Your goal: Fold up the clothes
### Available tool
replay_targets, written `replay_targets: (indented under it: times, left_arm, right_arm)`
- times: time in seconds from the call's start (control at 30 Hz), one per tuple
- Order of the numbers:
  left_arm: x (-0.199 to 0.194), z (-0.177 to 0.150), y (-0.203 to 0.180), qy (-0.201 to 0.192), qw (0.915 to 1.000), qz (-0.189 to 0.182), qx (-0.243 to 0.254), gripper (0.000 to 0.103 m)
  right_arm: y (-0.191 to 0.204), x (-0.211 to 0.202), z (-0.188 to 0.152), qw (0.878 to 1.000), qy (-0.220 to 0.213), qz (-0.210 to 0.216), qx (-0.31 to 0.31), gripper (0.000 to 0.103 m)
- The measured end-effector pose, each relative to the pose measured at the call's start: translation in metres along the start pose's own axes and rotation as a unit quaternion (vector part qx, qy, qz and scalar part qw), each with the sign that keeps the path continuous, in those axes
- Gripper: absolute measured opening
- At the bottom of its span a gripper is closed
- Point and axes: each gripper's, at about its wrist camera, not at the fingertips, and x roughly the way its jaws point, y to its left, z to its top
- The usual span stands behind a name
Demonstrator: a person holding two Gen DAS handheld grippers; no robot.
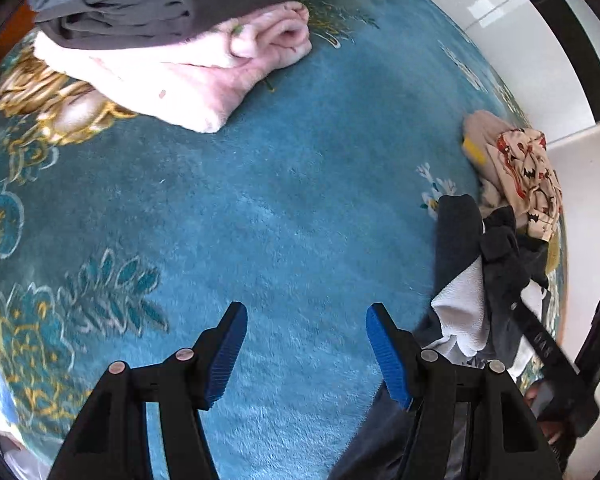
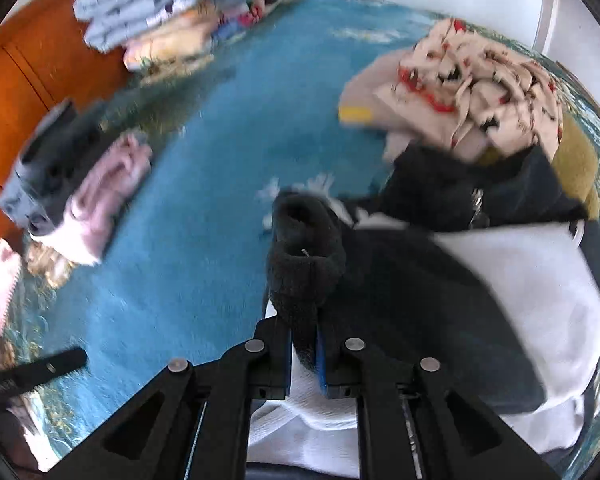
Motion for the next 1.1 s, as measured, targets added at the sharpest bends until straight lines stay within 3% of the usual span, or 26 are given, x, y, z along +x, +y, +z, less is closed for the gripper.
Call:
replay_targets:
  times: [0.07, 0.1, 0.23, 0.33, 0.43, 0.47, 0.6, 0.63, 0.7, 0.8, 0.87, 0.9, 0.97, 1.1]
  left_arm:
    - [0.005, 0.006, -0.002, 0.011, 0.9998, -0.017, 0.005, 0.066]
    - [0.008, 0.008, -0.007, 0.017, 0.9993, -0.032, 0.008, 0.066]
    - [0.025, 0.013, -0.051, 0.045, 0.994, -0.092, 0.04, 0.068]
    - [0.042, 0.013, -0.1, 0.066, 0.9874, -0.115, 0.086, 0.069]
    - [0.058, 0.015, -0.147, 0.073, 0.9807, -0.117, 0.138, 0.069]
    - [0.064, 0.016, -0.158, 0.069, 0.9802, -0.1, 0.156, 0.069]
    - [0.095, 0.02, -0.172, 0.053, 0.9774, 0.029, 0.203, 0.07]
    - [0.102, 0.022, -0.165, 0.06, 0.9792, 0.042, 0.189, 0.07]
    - [0.111, 0.026, -0.148, 0.086, 0.9861, 0.032, 0.139, 0.07]
    - [0.107, 0.033, -0.134, 0.091, 0.9917, -0.036, 0.083, 0.07]
    - [0.104, 0.037, -0.135, 0.084, 0.9909, -0.08, 0.068, 0.071]
    - [0.105, 0.04, -0.137, 0.081, 0.9906, -0.087, 0.068, 0.075]
    - [0.114, 0.044, -0.145, 0.08, 0.991, -0.078, 0.074, 0.078]
    - [0.142, 0.048, -0.151, 0.095, 0.9911, -0.077, 0.052, 0.078]
  right_arm:
    - [-0.001, -0.002, -0.007, 1.0, 0.006, 0.022, 0.008, 0.04]
    - [-0.004, -0.008, -0.009, 0.999, 0.005, 0.031, 0.014, 0.044]
    - [-0.02, -0.038, -0.02, 0.998, -0.002, 0.06, 0.036, 0.045]
    - [-0.063, -0.063, -0.031, 0.996, -0.015, 0.029, 0.08, 0.045]
    - [-0.134, -0.082, -0.043, 0.988, -0.024, -0.021, 0.15, 0.045]
    - [-0.156, -0.086, -0.045, 0.985, -0.025, -0.031, 0.17, 0.045]
    - [-0.241, -0.101, -0.05, 0.968, -0.031, -0.059, 0.243, 0.045]
    - [-0.256, -0.101, -0.049, 0.965, -0.031, -0.06, 0.254, 0.045]
    - [-0.282, -0.096, -0.044, 0.964, -0.025, -0.052, 0.261, 0.045]
    - [-0.306, -0.078, -0.031, 0.967, -0.013, -0.017, 0.254, 0.046]
    - [-0.317, -0.065, -0.024, 0.968, -0.009, 0.015, 0.249, 0.062]
    - [-0.323, -0.058, -0.02, 0.969, -0.007, 0.031, 0.247, 0.062]
    - [-0.333, -0.04, -0.013, 0.967, 0.009, 0.072, 0.243, 0.062]
    - [-0.348, -0.006, -0.003, 0.963, 0.038, 0.115, 0.243, 0.062]
